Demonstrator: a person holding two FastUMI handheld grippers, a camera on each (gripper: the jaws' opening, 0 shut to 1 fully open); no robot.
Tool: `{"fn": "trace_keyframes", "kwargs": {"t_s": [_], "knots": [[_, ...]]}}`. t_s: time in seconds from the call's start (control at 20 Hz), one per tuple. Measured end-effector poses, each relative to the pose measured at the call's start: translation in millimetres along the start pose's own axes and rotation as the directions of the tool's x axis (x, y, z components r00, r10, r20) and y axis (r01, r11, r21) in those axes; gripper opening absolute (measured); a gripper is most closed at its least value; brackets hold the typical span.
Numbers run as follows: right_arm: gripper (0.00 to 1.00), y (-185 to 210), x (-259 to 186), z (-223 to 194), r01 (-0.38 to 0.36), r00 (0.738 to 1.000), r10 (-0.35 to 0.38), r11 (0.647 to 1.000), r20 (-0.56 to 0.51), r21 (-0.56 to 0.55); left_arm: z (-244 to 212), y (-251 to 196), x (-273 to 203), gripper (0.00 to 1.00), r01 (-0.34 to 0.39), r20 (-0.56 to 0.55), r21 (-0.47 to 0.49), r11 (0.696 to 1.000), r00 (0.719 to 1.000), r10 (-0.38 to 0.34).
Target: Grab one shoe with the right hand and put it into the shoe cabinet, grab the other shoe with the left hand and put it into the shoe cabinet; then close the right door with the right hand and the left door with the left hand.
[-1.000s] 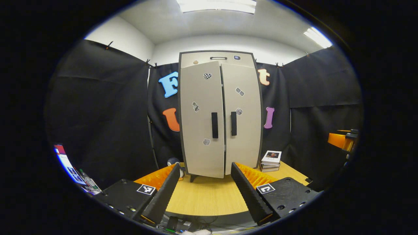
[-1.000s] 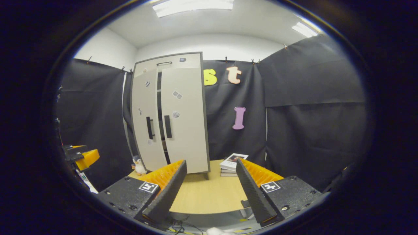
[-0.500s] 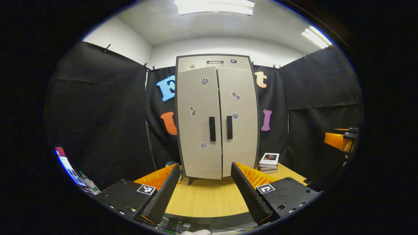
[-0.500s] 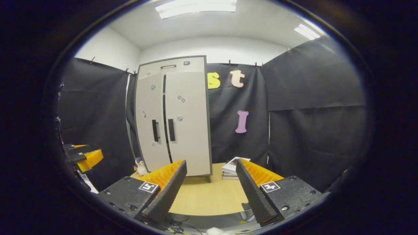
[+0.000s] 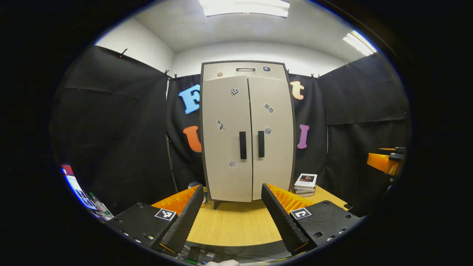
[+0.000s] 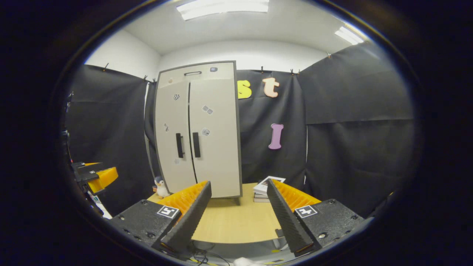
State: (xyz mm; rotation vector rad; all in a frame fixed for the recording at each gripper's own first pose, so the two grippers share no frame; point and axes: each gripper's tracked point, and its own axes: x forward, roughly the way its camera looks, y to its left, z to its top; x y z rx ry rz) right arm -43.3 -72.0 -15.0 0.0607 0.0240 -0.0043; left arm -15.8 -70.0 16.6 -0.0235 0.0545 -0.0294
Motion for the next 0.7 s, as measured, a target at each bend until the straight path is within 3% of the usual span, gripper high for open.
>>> {"fn": "trace_keyframes", "kwargs": {"t_s": [0.3,0.65,0.7], "knots": [[0.99,0.7,3.8,-2.7,0.003,1.0,-0.002,1.0,-0.01,0.024,-2.5,5.0,0.1,0.96,-0.003,-0.004,0.0,1.0,1.0,0.003],[0.99,2.8,3.9,-1.3,0.004,1.0,-0.004,1.0,-0.001,0.011,-0.8,6.8,1.7,0.96,-0.001,0.0,-0.007,1.0,1.0,0.001],[0.99,3.0,4.1,-1.1,0.004,1.0,-0.004,1.0,0.0,0.012,-0.9,5.9,2.0,1.0,0.001,0.001,-0.005,1.0,1.0,-0.001]]}}
